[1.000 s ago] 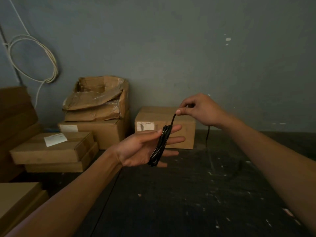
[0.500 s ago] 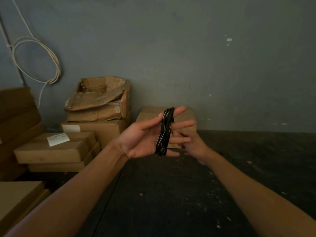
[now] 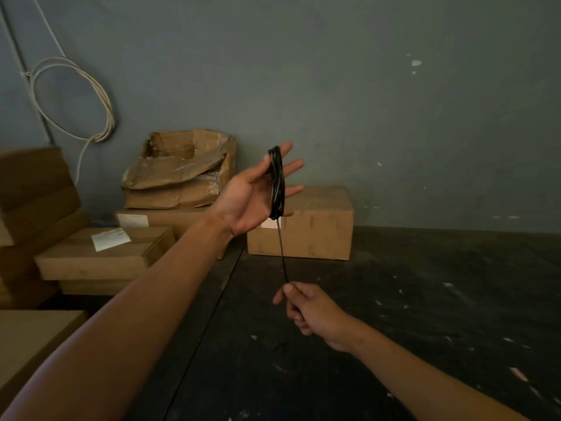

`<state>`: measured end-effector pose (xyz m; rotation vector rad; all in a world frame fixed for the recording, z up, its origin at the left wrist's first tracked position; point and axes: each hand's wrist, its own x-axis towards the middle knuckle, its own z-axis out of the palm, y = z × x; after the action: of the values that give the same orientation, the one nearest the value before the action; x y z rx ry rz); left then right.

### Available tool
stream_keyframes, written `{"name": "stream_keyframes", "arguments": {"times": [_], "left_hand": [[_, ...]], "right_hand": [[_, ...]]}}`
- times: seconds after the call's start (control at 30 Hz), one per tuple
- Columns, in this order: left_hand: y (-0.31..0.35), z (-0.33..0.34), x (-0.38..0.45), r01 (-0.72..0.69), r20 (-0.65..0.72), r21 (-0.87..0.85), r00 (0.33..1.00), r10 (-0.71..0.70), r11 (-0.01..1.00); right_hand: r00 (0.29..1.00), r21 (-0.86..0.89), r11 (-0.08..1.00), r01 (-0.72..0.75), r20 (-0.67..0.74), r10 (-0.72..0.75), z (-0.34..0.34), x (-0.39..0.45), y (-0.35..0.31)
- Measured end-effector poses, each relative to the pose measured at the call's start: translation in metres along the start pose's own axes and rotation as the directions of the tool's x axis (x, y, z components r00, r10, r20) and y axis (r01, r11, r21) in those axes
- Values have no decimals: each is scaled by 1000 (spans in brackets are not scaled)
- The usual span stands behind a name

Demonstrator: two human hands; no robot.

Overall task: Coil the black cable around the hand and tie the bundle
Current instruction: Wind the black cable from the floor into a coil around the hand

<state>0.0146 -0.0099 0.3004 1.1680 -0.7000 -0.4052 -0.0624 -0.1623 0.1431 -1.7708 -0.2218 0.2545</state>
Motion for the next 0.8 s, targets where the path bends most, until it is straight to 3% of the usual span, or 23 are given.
{"name": "stream_keyframes", "arguments": {"times": [0.13,0.23,0.37,0.53,0.8], "left_hand": [[-13,-25,7,-32,-170,-30,985,27,999],[-27,-40,6,-31,-282,-16,959,25,999],[-48,-47,0,48,-335,54,942,-27,997],[-72,-43,-12,150,-252,115,961,-117,982],[-85,-23,-19,290,-56,182,957,-284,940]], "right_hand": [[999,-77,997,17,30,-14,5,-10,-17],[996,-292,953,77,-13,-84,3,-16,-37],[966,-536,830,155,-95,-242,-8,-20,-65],[887,-674,726,141,-240,-395,-34,-17,-94],[854,-842,536,54,-239,-462,-73,-6,-124]]}}
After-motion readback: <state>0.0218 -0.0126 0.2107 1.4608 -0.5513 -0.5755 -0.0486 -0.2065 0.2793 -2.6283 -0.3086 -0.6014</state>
